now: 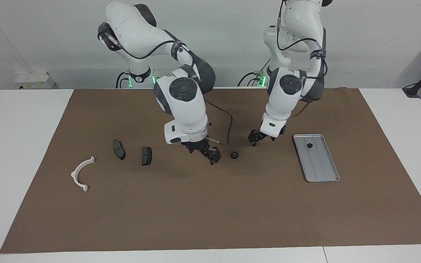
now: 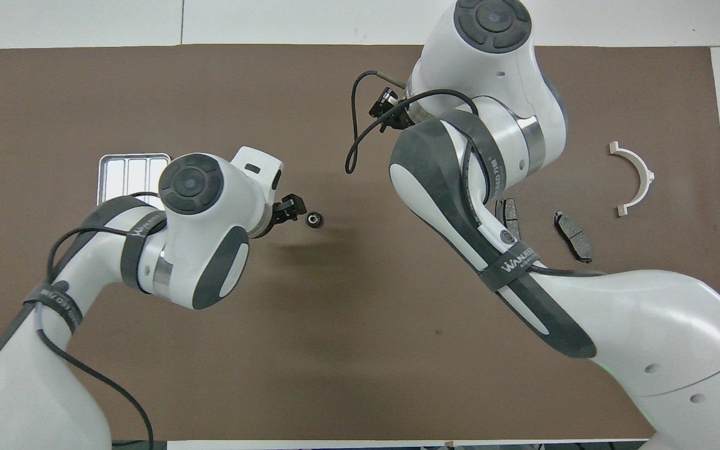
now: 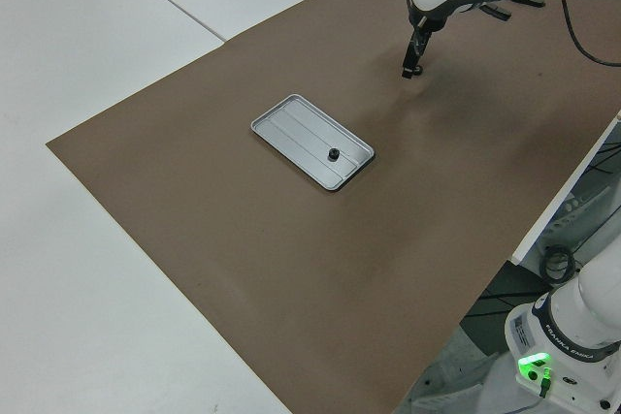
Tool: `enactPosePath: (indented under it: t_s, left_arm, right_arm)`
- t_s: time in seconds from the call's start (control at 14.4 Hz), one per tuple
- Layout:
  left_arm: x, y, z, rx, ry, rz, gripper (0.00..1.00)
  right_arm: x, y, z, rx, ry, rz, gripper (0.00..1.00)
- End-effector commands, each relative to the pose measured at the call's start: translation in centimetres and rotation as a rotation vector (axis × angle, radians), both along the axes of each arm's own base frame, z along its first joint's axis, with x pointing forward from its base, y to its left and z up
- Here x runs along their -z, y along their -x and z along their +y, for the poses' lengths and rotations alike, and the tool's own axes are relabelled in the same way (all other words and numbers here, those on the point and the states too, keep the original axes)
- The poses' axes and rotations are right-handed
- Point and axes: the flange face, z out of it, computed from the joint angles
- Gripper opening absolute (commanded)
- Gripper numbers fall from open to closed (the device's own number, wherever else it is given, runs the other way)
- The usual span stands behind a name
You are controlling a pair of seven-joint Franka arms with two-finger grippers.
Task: Pick bearing gear from pile to tray
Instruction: 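Grasp the gear with the left gripper while the right gripper withdraws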
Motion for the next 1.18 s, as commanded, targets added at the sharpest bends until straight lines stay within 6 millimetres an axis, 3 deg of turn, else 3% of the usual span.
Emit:
enactPosePath:
  t_s: [0.0, 0.21, 0.42, 0.69, 0.83, 1.11]
  left_arm:
    - [3.6, -2.3, -4.4, -0.068, -0.026, -0.036, 1.00]
    - [4.8, -2.1, -4.1, -0.068, -0.021, -0.045, 0.99]
    - [5.4, -1.7, -4.2, -0.065, -0.029, -0.036, 0.92]
    - [5.8, -1.4, -4.2, -0.068, -0.034, -0.028, 0.77]
    - [5.9, -1.1, -4.5, -0.072, -0.036, -0.024, 0.63]
    - [5.8, -0.6, -5.2, -0.091, -0.036, -0.023, 0.43]
  right_arm:
    - [0.2, 0.3, -1.4, -0.087, 0.001, 0.040, 1.00]
    - [0.2, -0.6, -6.1, -0.242, 0.010, 0.050, 1.00]
    - [-0.6, -1.7, -13.6, -0.458, 0.018, 0.044, 1.00]
    - [-2.7, -0.3, -18.3, -0.626, 0.102, 0.019, 1.00]
    - [-3.9, 0.5, -20.2, -0.658, 0.114, 0.016, 1.00]
    - [-8.0, 3.1, -25.5, -0.674, 0.114, -0.012, 1.00]
